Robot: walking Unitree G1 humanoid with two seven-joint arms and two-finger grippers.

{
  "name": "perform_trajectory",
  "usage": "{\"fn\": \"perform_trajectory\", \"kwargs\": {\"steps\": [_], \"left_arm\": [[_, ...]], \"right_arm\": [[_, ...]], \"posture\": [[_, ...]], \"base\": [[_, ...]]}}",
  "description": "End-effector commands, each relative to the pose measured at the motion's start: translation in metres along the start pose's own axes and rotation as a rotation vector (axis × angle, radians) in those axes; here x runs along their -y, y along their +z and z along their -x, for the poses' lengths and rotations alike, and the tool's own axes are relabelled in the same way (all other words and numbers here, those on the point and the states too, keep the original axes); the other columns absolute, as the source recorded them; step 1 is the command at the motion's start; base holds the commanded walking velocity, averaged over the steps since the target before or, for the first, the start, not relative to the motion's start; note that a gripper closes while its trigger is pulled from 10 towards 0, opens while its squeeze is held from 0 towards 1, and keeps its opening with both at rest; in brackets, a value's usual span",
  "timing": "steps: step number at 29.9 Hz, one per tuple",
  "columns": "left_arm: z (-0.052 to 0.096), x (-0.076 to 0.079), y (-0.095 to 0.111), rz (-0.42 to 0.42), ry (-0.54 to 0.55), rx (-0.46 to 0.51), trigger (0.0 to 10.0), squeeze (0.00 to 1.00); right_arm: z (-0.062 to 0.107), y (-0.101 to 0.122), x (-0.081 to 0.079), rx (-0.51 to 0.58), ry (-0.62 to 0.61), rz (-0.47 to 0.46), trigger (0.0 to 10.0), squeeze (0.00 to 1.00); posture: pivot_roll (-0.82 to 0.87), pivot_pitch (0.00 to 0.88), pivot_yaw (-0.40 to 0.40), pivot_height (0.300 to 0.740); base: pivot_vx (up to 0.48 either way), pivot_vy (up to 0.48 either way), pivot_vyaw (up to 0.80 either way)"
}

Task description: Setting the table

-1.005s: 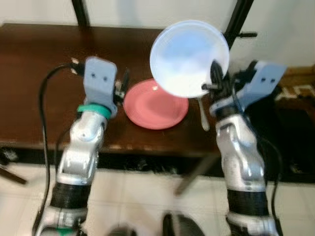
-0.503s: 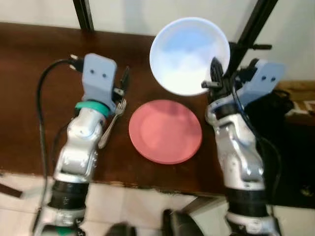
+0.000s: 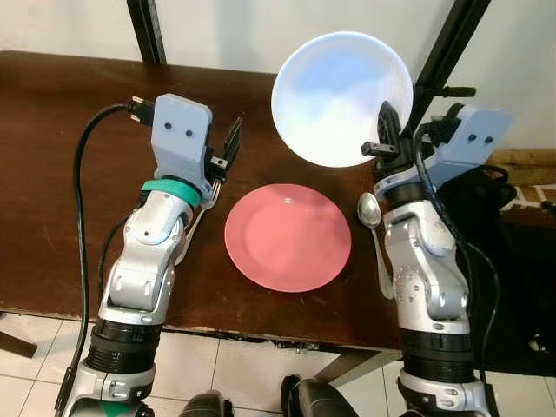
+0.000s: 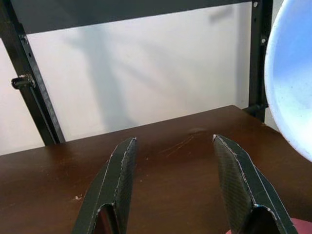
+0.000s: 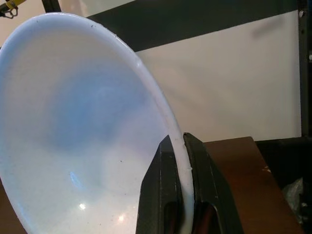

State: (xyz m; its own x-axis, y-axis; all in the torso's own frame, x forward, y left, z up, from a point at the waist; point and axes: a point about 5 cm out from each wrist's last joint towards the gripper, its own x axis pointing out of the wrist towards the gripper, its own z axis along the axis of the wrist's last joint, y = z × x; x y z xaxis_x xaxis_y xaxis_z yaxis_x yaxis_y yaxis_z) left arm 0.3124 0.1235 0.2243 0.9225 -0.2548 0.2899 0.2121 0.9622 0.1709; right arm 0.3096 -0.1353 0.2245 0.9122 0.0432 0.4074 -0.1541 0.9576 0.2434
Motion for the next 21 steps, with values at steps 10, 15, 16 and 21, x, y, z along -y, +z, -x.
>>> {"fn": "perform_trajectory", "kwargs": {"steps": [10, 15, 16, 21], "left_arm": [[0.008, -0.001, -0.008, 0.044, -0.083, -0.083, 10.0, 0.00], [0.029, -0.009, -0.003, 0.081, -0.301, -0.132, 10.0, 0.00], [0.035, -0.012, 0.000, 0.098, -0.333, -0.137, 10.0, 0.00], [0.045, -0.016, 0.010, 0.154, -0.362, -0.134, 10.0, 0.00]], "right_arm": [[-0.022, -0.029, 0.012, -0.188, -0.046, -0.031, 10.0, 0.00], [-0.041, -0.046, 0.004, -0.281, -0.035, -0.302, 10.0, 0.00], [-0.046, -0.048, -0.001, -0.290, -0.027, -0.355, 10.0, 0.00], [-0.056, -0.050, -0.011, -0.300, -0.013, -0.418, 10.0, 0.00]], "posture": [[0.05, 0.013, 0.003, 0.740], [0.08, 0.045, -0.009, 0.740], [0.10, 0.065, -0.015, 0.740], [0.15, 0.098, -0.026, 0.740]], "base": [[0.000, 0.000, 0.00], [0.000, 0.000, 0.00], [0.000, 0.000, 0.00], [0.000, 0.000, 0.00]]}}
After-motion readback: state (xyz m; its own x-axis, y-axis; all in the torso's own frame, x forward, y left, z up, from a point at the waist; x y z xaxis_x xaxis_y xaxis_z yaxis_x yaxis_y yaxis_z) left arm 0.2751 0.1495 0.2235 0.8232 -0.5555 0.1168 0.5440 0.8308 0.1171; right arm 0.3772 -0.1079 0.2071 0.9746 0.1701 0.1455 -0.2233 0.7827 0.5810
